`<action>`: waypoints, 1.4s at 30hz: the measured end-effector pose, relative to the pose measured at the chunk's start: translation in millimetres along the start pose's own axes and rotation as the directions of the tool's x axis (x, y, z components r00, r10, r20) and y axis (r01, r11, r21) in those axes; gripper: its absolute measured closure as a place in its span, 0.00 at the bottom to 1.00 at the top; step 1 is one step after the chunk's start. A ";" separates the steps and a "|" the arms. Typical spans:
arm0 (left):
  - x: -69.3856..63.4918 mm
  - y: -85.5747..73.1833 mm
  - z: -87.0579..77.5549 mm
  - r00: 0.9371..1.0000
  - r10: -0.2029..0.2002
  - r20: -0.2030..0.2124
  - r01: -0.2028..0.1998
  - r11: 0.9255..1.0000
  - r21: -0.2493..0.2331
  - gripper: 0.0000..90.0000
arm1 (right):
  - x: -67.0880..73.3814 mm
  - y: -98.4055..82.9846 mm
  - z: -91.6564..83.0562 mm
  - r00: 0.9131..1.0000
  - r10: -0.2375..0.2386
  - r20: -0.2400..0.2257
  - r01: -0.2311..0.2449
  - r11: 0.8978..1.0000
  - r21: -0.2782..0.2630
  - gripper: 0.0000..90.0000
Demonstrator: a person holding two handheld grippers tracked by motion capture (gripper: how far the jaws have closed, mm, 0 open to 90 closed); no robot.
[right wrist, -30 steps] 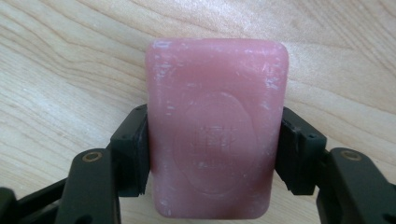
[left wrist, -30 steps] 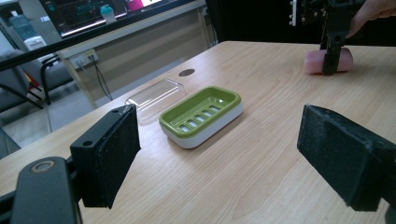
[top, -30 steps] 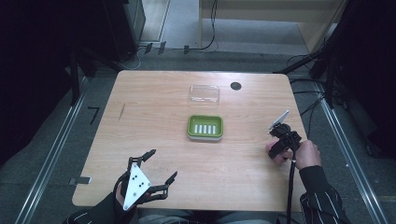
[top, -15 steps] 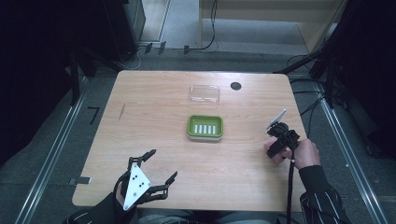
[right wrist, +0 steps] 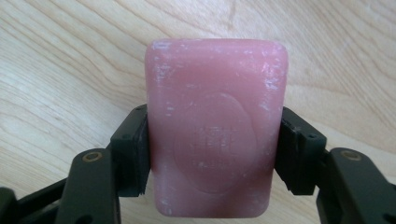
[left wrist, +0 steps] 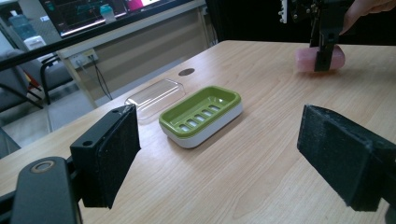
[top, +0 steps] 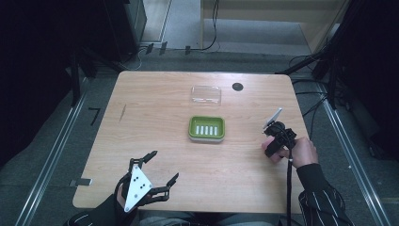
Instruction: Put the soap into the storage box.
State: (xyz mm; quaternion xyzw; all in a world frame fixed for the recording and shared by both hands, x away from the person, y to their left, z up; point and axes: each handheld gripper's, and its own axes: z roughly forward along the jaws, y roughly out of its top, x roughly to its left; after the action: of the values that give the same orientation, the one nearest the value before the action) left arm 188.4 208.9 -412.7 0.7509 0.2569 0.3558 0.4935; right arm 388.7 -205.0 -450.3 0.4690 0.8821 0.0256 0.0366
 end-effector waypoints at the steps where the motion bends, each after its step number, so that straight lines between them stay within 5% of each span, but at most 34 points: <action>1: 0.0 0.0 0.0 1.000 0.000 0.000 0.000 1.000 0.000 0.15 | 0.2 1.3 -0.1 1.000 -0.011 0.003 0.011 1.000 -0.004 0.43; 29: 0.4 -1.3 -3.3 1.000 -0.003 -0.010 0.003 1.000 0.006 0.15 | 17.2 32.5 -7.3 0.995 -0.099 0.010 0.099 0.995 -0.020 0.43; 42: 1.3 -3.6 -11.4 0.999 -0.012 -0.038 0.013 1.000 0.010 0.15 | 26.9 49.1 -13.6 0.983 -0.184 0.020 0.184 0.982 -0.035 0.43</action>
State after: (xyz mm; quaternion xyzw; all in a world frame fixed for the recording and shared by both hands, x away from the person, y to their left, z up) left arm 180.2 217.6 -412.7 0.7448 0.2729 0.3657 0.4869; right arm 413.1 -155.4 -434.0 0.3850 0.9206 0.0344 0.0550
